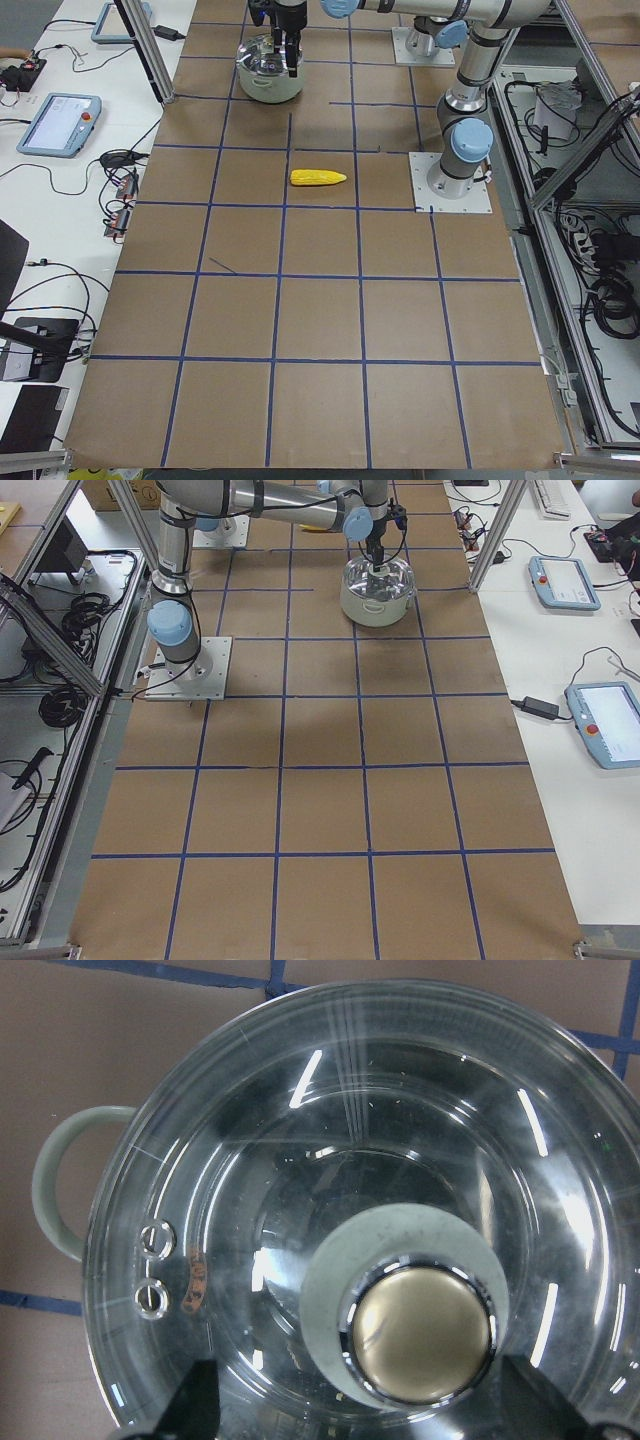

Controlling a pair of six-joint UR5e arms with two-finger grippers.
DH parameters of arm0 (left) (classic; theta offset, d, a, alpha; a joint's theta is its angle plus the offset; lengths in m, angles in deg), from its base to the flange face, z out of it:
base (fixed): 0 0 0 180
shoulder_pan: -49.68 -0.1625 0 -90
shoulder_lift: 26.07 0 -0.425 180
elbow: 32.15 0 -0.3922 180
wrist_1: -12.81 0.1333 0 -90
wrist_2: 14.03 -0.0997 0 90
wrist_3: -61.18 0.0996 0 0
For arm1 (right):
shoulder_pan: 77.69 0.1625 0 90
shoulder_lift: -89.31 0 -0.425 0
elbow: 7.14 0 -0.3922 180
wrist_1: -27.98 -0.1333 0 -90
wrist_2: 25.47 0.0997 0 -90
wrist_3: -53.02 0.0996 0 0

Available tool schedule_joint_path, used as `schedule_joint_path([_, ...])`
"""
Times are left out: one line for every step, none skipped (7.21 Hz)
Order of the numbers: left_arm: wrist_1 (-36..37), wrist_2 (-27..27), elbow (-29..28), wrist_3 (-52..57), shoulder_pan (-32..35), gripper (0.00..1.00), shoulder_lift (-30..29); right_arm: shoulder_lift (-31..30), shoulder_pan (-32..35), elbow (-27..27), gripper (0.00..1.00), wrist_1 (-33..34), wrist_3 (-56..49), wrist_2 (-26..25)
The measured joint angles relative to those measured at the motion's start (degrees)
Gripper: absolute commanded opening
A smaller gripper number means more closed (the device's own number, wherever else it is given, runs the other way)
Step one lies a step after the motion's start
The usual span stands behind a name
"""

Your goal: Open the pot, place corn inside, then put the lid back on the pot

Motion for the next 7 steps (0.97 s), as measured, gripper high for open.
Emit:
schedule_joint_path([0.0, 0.0, 0.0, 0.0, 0.0, 1.00, 0.0, 0.1, -0.2, 0.0, 0.96, 0.0, -0.3, 0.0])
schedule_joint_path([0.0, 0.0, 0.0, 0.1, 0.0, 1.00, 0.0, 0.2, -0.4, -0.2, 0.95, 0.1, -0.6, 0.0])
schedule_joint_path([0.0, 0.0, 0.0, 0.1, 0.0, 1.00, 0.0, 0.3, -0.4, -0.8, 0.89, 0.0, -0.7, 0.0])
schedule_joint_path([0.0, 0.0, 0.0, 0.1, 0.0, 1.00, 0.0, 0.5, -0.4, -2.1, 0.80, -0.2, -0.8, 0.0])
schedule_joint_path([0.0, -0.1, 0.0, 0.1, 0.0, 1.00, 0.0, 1.0, -0.4, -3.2, 0.78, -0.5, -0.8, 0.0])
schedule_joint_path([0.0, -0.1, 0.0, 0.1, 0.0, 1.00, 0.0, 1.5, -0.4, -3.5, 0.79, -0.6, -0.8, 0.0])
schedule_joint_path([0.0, -0.1, 0.0, 0.1, 0.0, 1.00, 0.0, 1.8, -0.4, -3.3, 0.79, -0.7, -0.9, -0.1])
